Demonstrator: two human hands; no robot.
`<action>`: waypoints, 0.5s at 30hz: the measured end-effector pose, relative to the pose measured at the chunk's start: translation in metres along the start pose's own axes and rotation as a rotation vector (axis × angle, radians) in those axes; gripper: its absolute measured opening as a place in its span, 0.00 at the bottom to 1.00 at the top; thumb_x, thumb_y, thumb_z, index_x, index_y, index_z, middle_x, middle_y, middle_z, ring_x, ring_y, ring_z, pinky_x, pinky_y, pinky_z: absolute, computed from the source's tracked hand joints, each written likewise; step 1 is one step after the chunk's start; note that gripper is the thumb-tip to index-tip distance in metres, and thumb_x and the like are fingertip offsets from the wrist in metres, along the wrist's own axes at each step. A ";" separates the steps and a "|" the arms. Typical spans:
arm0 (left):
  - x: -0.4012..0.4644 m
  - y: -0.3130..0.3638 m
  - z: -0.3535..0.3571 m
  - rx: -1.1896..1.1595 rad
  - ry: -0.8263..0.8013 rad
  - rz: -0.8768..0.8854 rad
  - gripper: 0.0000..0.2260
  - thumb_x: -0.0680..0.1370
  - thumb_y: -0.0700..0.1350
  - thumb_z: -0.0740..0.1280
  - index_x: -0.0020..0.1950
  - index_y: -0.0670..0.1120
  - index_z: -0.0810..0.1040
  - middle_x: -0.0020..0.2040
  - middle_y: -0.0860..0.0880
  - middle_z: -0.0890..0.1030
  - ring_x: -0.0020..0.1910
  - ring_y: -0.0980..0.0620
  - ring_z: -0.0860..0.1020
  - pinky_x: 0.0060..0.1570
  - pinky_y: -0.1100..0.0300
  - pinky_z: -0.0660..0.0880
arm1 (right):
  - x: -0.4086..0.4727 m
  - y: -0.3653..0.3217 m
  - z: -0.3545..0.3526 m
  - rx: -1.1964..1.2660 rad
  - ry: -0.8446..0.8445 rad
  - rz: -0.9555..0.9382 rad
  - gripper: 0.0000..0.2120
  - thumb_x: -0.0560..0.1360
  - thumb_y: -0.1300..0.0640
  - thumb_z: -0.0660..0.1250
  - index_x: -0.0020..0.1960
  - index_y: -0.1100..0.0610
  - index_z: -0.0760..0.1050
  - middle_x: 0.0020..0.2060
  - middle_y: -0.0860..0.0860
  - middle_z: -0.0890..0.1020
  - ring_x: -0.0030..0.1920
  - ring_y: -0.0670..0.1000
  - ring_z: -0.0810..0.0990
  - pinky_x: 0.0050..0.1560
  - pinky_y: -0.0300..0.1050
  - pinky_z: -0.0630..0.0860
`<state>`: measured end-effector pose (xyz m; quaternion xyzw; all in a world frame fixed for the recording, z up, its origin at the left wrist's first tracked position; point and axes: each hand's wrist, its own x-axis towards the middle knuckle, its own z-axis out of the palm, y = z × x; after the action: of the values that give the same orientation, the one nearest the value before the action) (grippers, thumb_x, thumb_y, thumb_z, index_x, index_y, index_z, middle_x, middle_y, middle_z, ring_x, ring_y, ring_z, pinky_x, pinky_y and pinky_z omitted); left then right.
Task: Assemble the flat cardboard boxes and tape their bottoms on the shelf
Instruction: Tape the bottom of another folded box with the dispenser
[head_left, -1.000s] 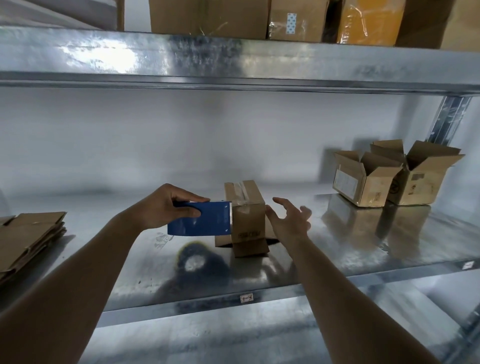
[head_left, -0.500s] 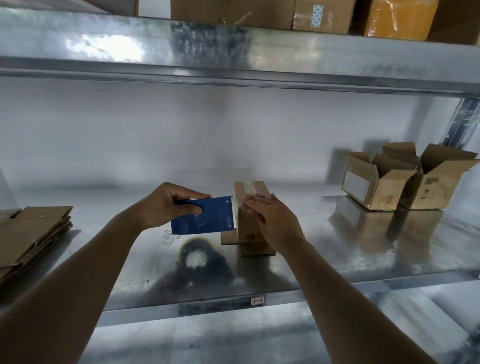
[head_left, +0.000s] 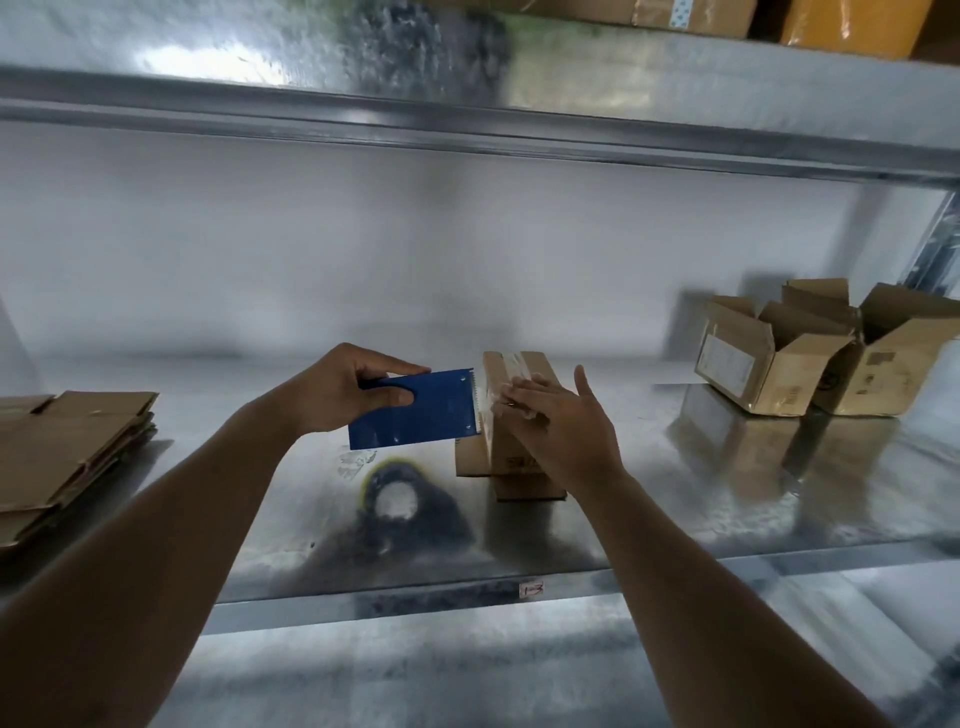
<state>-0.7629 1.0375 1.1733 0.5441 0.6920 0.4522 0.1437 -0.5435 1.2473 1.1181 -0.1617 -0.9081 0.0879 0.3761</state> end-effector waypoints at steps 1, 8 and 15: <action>-0.001 -0.002 0.000 0.014 0.018 -0.008 0.15 0.79 0.40 0.73 0.61 0.57 0.84 0.51 0.56 0.88 0.51 0.54 0.86 0.48 0.61 0.82 | 0.001 -0.003 0.000 -0.013 -0.006 0.022 0.25 0.80 0.33 0.59 0.68 0.46 0.80 0.68 0.45 0.80 0.73 0.44 0.73 0.83 0.50 0.40; -0.014 -0.012 -0.002 0.085 0.088 -0.053 0.14 0.79 0.42 0.74 0.62 0.57 0.85 0.51 0.56 0.88 0.51 0.53 0.85 0.47 0.56 0.83 | 0.004 -0.018 0.005 -0.021 0.026 0.146 0.35 0.76 0.26 0.53 0.65 0.47 0.83 0.66 0.45 0.82 0.75 0.47 0.73 0.81 0.50 0.37; -0.002 -0.002 0.012 0.250 0.171 -0.094 0.12 0.78 0.47 0.76 0.61 0.58 0.86 0.47 0.54 0.87 0.46 0.51 0.84 0.47 0.54 0.81 | 0.010 -0.042 0.007 -0.160 0.069 0.307 0.22 0.79 0.32 0.65 0.59 0.47 0.85 0.55 0.46 0.87 0.59 0.46 0.82 0.80 0.50 0.34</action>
<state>-0.7555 1.0416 1.1643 0.4842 0.7773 0.4000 0.0366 -0.5649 1.2111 1.1320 -0.3307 -0.8635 0.0662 0.3751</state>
